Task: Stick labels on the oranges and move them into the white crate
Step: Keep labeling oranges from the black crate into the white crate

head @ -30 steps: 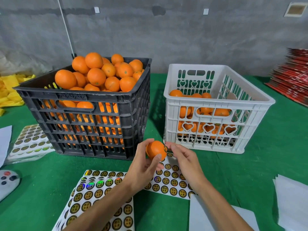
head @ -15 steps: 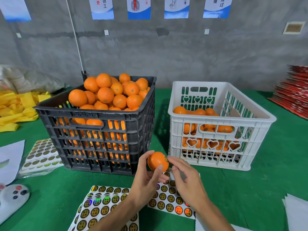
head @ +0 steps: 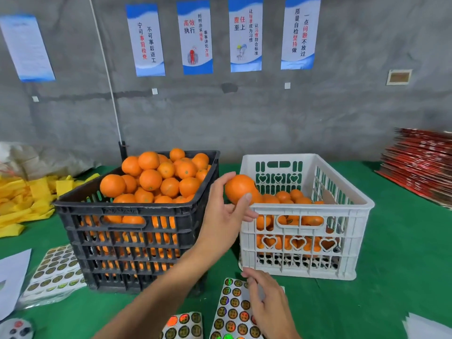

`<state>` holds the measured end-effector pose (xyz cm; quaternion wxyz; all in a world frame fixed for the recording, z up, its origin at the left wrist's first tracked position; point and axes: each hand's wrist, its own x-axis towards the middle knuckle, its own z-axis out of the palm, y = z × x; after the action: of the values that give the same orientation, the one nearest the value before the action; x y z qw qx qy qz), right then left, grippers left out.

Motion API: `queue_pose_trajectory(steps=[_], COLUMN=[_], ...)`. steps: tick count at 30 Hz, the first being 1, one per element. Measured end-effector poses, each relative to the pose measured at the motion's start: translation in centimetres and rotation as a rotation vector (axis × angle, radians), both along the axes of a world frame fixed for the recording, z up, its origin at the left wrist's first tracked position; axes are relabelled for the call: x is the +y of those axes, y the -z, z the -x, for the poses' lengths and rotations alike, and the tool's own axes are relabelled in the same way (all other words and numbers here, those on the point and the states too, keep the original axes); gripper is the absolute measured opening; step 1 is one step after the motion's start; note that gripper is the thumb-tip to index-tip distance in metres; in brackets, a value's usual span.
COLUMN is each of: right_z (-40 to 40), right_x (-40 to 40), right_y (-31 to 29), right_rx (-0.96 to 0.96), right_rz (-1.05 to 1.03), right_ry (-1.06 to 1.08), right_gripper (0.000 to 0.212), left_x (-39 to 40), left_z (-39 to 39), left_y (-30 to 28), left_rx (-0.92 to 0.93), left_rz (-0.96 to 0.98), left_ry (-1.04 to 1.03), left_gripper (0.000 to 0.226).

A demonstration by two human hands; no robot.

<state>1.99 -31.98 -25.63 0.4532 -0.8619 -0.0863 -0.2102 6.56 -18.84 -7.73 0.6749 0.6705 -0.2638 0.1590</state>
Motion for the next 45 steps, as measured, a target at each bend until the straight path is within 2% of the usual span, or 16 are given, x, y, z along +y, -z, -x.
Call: queue_pose_trajectory(steps=[4, 9, 12, 14, 17, 19, 23, 29, 31, 34, 38, 41, 45], right_z=[-0.2, -0.5, -0.6, -0.6, -0.6, -0.6, -0.5, -0.5, -0.4, -0.3, -0.3, -0.3, -0.2], right_x=[0.0, 0.0, 0.0, 0.1, 0.0, 0.1, 0.1, 0.3, 0.3, 0.2, 0.3, 0.2, 0.4], right_y=[-0.3, 0.0, 0.2, 0.3, 0.4, 0.3, 0.4, 0.1, 0.1, -0.1, -0.1, 0.0, 0.1], right_rx=[0.058, 0.091, 0.069, 0.071, 0.082, 0.096, 0.075, 0.079, 0.085, 0.09, 0.091, 0.082, 0.072], right_rz=[0.021, 0.076, 0.059, 0.054, 0.059, 0.056, 0.062, 0.058, 0.055, 0.055, 0.065, 0.065, 0.08], right_ry=[-0.01, 0.004, 0.024, 0.025, 0.026, 0.024, 0.019, 0.032, 0.03, 0.022, 0.003, -0.004, 0.003], right_gripper=[0.035, 0.03, 0.028, 0.035, 0.051, 0.053, 0.045, 0.04, 0.042, 0.042, 0.04, 0.04, 0.039], left_x=[-2.5, -3.5, -1.4, 1.1, 5.9, 9.6, 16.8, 20.5, 20.2, 19.6, 18.9, 18.7, 18.4], left_z=[-3.8, -6.1, -5.9, -5.8, -6.4, -7.2, -8.5, -9.7, -9.9, -10.3, -10.1, -9.9, -9.6], left_y=[-2.6, -2.6, -3.8, -5.4, -7.8, -8.8, -8.5, -7.9, -8.0, -7.9, -8.3, -8.4, -8.2], left_rx=[0.021, 0.028, -0.118, -0.269, -0.346, -0.208, 0.352, 0.702, 0.769, 0.873, 0.95, 0.937, 0.983], left_rz=[-0.12, -0.404, -0.506, -0.579, -0.743, -0.919, -1.325, -1.657, -1.729, -1.709, -1.736, -1.752, -1.751], left_ry=[-0.104, -0.28, -0.325, -0.386, -0.543, -0.66, -0.667, -0.564, -0.566, -0.545, -0.546, -0.586, -0.502], left_gripper=[0.052, 0.054, 0.049, 0.044, 0.02, 0.013, 0.039, 0.041, 0.055, 0.071, 0.063, 0.06, 0.048])
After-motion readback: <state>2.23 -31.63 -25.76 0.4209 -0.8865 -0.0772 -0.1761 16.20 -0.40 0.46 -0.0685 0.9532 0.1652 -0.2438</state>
